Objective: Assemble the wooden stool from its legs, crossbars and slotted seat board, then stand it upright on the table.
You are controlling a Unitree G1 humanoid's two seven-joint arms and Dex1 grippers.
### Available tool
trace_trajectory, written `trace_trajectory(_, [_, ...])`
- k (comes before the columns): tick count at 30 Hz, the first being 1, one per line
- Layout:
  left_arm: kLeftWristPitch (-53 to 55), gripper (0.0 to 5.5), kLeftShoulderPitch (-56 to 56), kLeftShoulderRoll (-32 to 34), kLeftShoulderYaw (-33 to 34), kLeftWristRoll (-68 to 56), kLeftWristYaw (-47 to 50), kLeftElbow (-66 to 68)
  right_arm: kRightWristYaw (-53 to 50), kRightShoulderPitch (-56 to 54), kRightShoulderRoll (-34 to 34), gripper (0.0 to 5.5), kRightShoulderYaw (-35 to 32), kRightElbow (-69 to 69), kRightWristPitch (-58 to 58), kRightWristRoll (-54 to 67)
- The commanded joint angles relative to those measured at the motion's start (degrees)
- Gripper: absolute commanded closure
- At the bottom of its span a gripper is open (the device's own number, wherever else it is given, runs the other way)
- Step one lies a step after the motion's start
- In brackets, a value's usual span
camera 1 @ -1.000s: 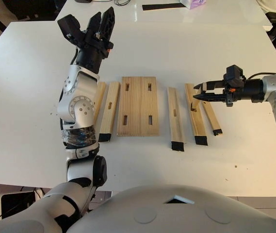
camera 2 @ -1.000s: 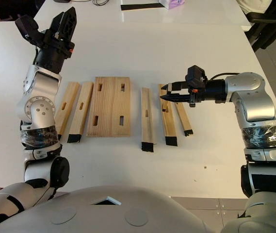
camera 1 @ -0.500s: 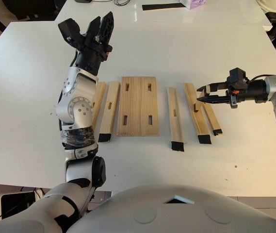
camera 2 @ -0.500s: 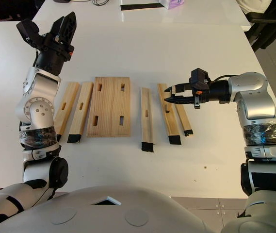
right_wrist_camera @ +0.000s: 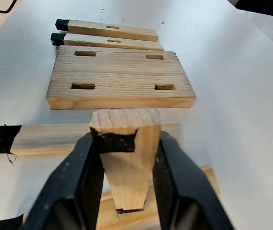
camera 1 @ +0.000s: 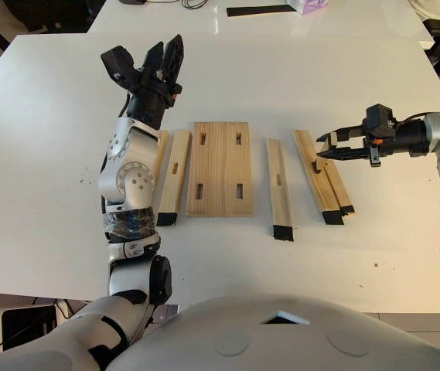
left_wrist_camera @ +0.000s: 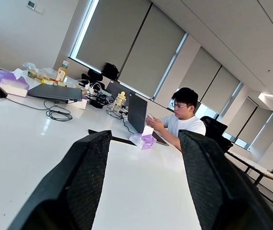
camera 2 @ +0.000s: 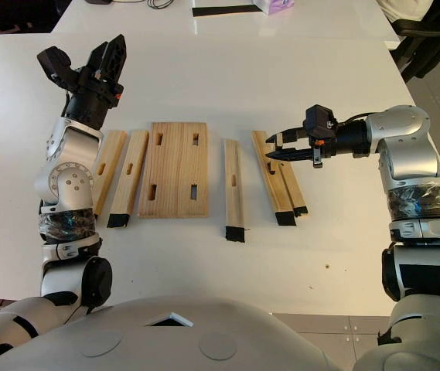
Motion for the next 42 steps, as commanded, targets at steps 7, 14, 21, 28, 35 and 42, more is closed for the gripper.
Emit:
trace_trajectory(7, [-0.7,2.91,0.9,-0.2,-0.3,1.5,-0.8,0.8,1.9,4.0,0.5,4.19,0.1,1.1,3.2,1.5])
trace_trajectory(14, [-0.9,2.91,2.9,-1.0,0.1,1.5,0.6,-0.1,1.5,4.1,0.7,4.19,2.0,-1.3,2.5,-0.2])
trace_trajectory(21, [-0.7,2.91,2.5,-1.2,0.2,1.2,1.3,-1.1,0.9,-0.9,2.8,4.2,4.7,7.4,3.5,-2.4])
trace_trajectory(28, [0.4,2.91,2.0,0.6,0.9,0.4,0.7,-1.9,-2.1,0.9,4.0,4.2,1.5,11.3,5.6,-0.3])
trace_trajectory(35, [1.0,2.91,1.8,1.3,1.2,0.5,0.2,-1.7,-6.0,5.1,4.6,4.2,-3.1,2.1,6.4,3.5])
trace_trajectory(42, [1.2,2.91,1.4,2.1,1.7,0.5,-0.1,-0.7,-11.2,11.4,5.8,4.2,-6.2,-5.3,4.5,4.3])
